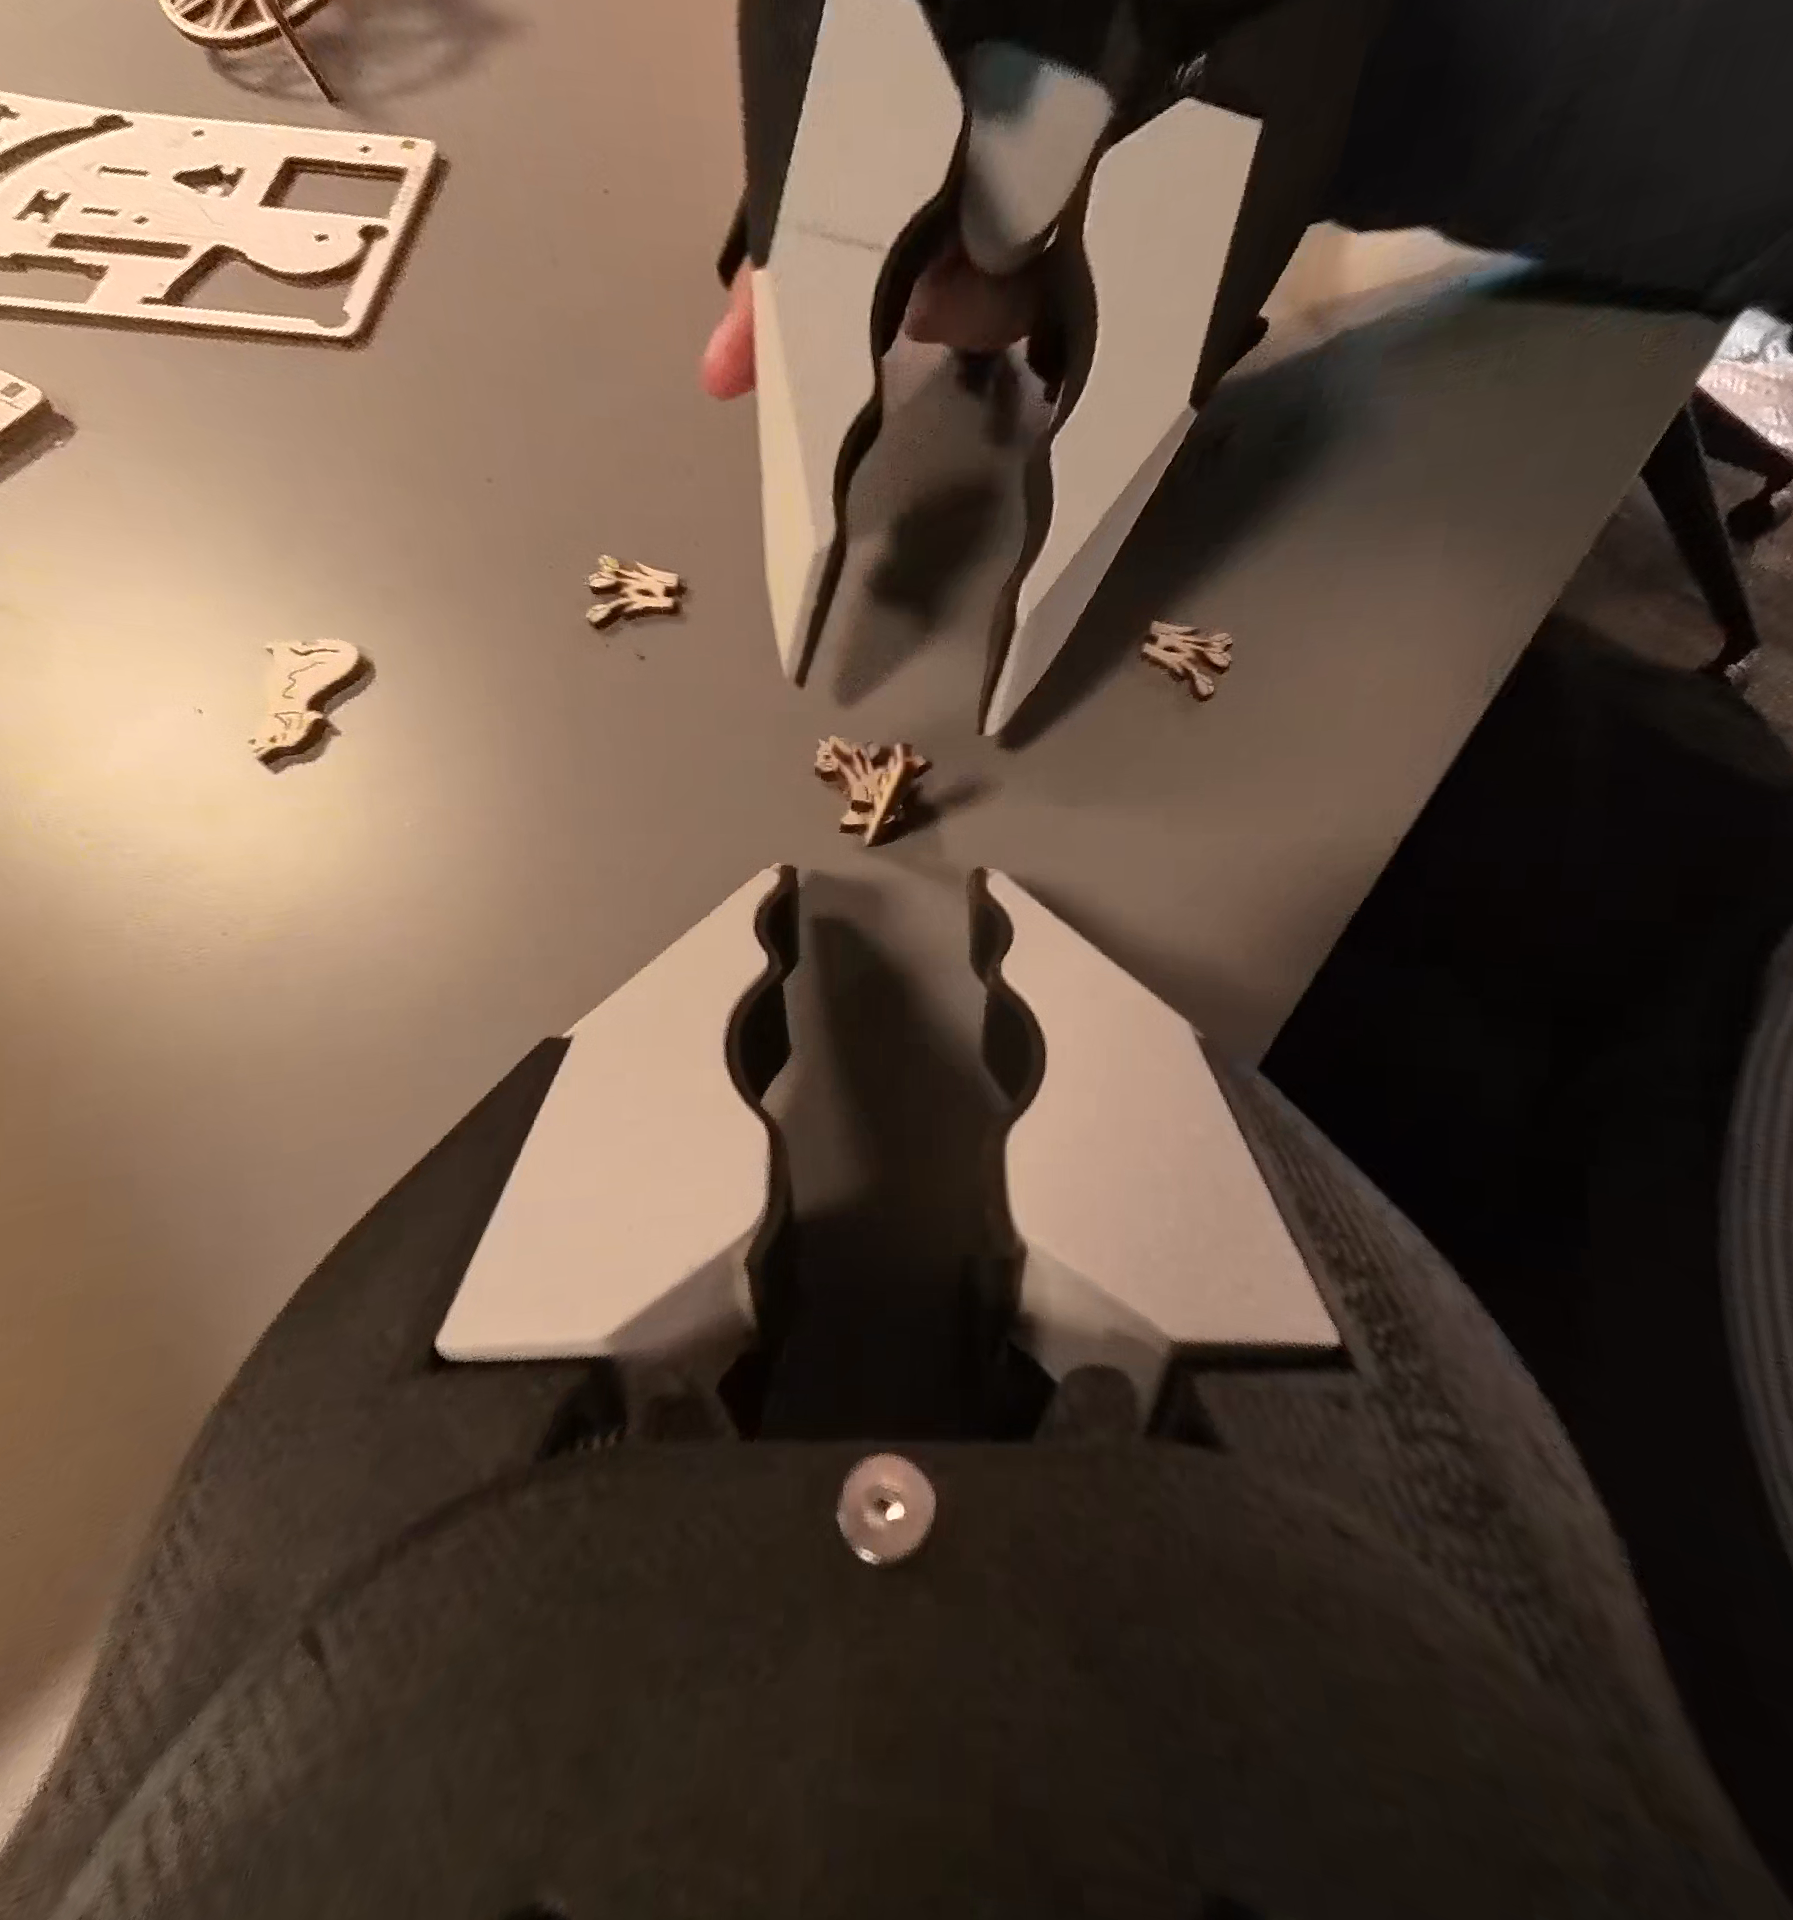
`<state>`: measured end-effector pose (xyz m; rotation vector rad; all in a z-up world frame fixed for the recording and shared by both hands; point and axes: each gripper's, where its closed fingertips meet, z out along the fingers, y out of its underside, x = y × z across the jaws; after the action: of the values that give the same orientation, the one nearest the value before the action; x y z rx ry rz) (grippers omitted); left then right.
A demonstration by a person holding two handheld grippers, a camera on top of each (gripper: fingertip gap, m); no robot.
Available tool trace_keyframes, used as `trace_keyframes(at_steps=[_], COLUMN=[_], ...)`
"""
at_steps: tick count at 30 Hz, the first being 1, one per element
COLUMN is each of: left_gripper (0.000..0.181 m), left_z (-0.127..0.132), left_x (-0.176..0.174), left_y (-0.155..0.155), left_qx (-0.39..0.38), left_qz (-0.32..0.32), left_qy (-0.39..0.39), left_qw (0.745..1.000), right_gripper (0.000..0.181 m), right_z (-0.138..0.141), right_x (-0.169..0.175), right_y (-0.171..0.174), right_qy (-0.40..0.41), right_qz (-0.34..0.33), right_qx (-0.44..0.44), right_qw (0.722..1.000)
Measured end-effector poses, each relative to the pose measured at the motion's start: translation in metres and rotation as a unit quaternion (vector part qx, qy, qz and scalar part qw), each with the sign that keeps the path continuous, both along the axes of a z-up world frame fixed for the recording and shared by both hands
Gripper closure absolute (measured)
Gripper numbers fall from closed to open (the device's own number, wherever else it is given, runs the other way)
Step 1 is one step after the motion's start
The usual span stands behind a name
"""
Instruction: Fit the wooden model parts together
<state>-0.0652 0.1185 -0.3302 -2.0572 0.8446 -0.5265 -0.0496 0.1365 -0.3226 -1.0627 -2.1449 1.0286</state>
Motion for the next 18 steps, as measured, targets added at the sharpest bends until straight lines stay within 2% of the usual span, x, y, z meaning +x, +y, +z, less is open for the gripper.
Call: trace_keyframes(at_steps=[2,9,13,18], left_gripper=[0.149,0.147,0.146,0.156], left_z=[0.000,-0.001,0.000,0.007], left_x=[0.000,0.003,0.005,0.003], left_y=[0.001,0.004,0.002,0.005], left_qx=[0.001,0.007,0.037,0.074], left_qz=[0.002,-0.006,-0.013,0.007], left_qy=[-0.001,0.006,0.027,0.026], left_qw=[1.000,1.000,0.999,0.997], right_gripper=[0.151,0.157,0.158,0.158], right_z=[0.004,-0.004,-0.006,-0.008], right_x=[-0.005,-0.006,-0.006,-0.006], right_y=[-0.001,-0.004,-0.004,-0.004], right_qy=[0.018,0.004,0.009,0.011], right_qz=[0.019,0.065,0.081,0.093], right_qx=[0.004,0.027,0.040,0.053], right_qw=[1.000,0.997,0.996,0.994])
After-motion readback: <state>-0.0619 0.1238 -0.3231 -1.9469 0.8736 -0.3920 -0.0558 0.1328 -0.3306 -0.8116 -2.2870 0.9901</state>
